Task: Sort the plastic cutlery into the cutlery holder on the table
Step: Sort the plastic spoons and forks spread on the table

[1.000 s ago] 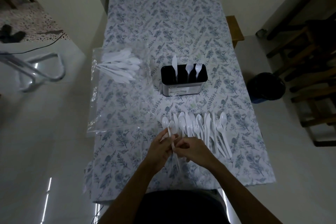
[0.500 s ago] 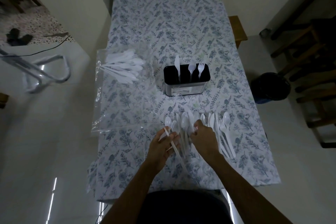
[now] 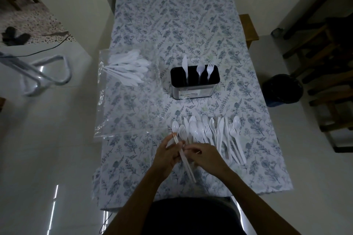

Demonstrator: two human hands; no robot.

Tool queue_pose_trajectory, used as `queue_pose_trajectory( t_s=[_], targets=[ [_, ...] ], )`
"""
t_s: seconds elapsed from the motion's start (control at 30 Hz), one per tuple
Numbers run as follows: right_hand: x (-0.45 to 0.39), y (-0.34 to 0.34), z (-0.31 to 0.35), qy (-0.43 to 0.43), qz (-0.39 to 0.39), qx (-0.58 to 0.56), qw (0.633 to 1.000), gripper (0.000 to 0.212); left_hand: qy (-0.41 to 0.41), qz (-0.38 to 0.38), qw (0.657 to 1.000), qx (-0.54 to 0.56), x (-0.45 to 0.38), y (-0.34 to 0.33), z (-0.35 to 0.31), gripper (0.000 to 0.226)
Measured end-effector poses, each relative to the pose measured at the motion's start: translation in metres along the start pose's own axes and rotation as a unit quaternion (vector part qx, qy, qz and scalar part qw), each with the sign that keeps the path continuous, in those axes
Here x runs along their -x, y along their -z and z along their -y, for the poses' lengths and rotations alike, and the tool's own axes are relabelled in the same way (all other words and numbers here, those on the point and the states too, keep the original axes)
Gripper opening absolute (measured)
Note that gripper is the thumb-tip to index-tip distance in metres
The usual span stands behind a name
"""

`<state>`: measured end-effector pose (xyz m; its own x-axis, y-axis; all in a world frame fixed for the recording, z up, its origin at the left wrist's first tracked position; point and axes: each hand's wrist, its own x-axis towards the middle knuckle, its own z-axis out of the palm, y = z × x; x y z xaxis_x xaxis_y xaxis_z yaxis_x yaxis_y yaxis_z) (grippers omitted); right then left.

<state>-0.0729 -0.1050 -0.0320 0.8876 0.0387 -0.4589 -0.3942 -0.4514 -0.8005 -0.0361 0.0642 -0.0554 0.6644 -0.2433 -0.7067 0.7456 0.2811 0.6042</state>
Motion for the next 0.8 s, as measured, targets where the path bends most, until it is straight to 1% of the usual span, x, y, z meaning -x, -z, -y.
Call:
queue_pose_trajectory(
  t_s=[0.07,0.1,0.2,0.27,0.37,0.43,0.5,0.57,0.63,0.77,0.8],
  targets=[
    [-0.012,-0.002,-0.003,-0.025,-0.066,0.07,0.995,0.011,-0.003,-0.018,1.0,-0.004,0.0,0.003,-0.001,0.039],
    [-0.019,-0.004,-0.004,-0.033,-0.082,0.118,0.989,0.008,-0.003,-0.027,1.0,0.0,-0.001,0.005,-0.001,0.041],
    [-0.033,-0.015,-0.002,-0.038,-0.08,0.259,0.962,0.008,-0.002,-0.041,0.999,0.007,0.001,0.008,-0.003,0.043],
    [-0.036,-0.021,0.0,-0.035,-0.081,0.304,0.948,0.014,-0.006,-0.046,0.999,0.014,0.002,0.011,-0.004,0.04],
    [-0.038,-0.024,0.0,-0.071,-0.103,0.283,0.951,0.014,-0.008,-0.056,0.998,0.033,0.002,0.015,-0.005,0.044],
    [-0.038,-0.023,-0.001,-0.093,-0.114,0.252,0.957,0.01,-0.009,-0.063,0.997,0.04,0.001,0.017,-0.004,0.046],
    [-0.035,-0.021,0.0,-0.094,-0.122,0.232,0.96,0.005,-0.01,-0.063,0.997,0.044,0.0,0.018,-0.004,0.044],
    [-0.03,-0.017,0.003,-0.077,-0.139,0.215,0.964,0.003,-0.012,-0.058,0.997,0.048,0.0,0.016,-0.004,0.042],
    [-0.021,-0.015,0.006,-0.041,-0.138,0.205,0.968,0.006,-0.015,-0.058,0.997,0.05,-0.001,0.014,-0.004,0.039],
    [0.002,-0.019,0.012,0.04,-0.054,0.193,0.979,0.017,-0.038,-0.06,0.997,0.032,-0.005,0.01,0.0,0.039],
    [0.006,-0.021,0.012,0.052,-0.045,0.2,0.977,0.017,-0.043,-0.061,0.997,0.025,-0.006,0.009,0.0,0.039]
  ],
)
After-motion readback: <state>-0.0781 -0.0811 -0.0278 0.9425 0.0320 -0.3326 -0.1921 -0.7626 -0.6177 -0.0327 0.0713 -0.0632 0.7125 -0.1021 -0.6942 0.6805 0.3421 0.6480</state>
